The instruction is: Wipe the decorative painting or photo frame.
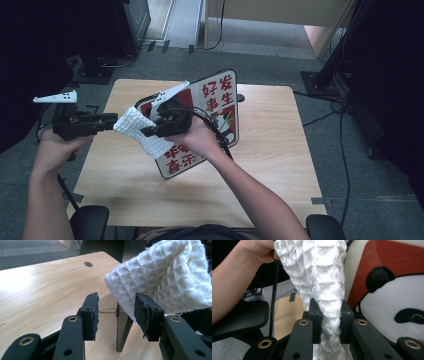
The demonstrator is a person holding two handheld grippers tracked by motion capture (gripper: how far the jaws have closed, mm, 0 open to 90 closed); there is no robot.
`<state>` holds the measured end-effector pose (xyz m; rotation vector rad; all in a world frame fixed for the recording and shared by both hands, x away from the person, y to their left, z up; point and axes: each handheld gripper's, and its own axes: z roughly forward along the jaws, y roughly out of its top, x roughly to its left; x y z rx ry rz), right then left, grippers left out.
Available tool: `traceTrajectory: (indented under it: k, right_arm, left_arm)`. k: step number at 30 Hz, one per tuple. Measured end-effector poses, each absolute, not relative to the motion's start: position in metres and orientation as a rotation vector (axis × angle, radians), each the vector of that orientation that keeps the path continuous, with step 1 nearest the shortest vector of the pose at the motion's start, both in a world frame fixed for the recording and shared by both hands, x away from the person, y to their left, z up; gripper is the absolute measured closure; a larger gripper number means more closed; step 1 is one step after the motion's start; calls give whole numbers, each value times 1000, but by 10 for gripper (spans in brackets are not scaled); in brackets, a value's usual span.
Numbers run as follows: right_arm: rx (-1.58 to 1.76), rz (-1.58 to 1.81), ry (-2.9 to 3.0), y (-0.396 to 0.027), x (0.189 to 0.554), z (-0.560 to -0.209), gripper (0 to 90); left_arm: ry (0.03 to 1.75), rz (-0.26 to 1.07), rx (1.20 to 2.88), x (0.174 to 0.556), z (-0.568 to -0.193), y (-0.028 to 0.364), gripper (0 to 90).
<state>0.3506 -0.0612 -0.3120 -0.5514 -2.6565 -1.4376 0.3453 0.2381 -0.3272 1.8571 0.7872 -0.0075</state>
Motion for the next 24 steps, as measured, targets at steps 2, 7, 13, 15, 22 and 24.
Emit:
traceTrajectory:
  k: [2, 7, 13, 15, 22, 24]
  right_arm:
    - [-553, -1427, -2660, -61, 350, -314, 783]
    - [-564, -1411, -2661, -63, 349, -319, 783]
    - [-577, -1396, -2672, -63, 345, -326, 787]
    - [-583, -1391, -2673, -63, 345, -329, 788]
    - [-602, -1371, -2675, -63, 341, -339, 791]
    - [-606, -1360, -2675, -63, 341, -342, 791]
  left_arm:
    - [788, -7, 1856, 345, -327, 238, 537]
    - [787, -6, 1855, 345, -327, 238, 527]
    - [784, -7, 1853, 346, -326, 237, 521]
    - [782, -8, 1856, 346, -326, 236, 520]
    - [781, -12, 1861, 346, -326, 234, 516]
    - [774, -12, 1866, 346, -326, 233, 516]
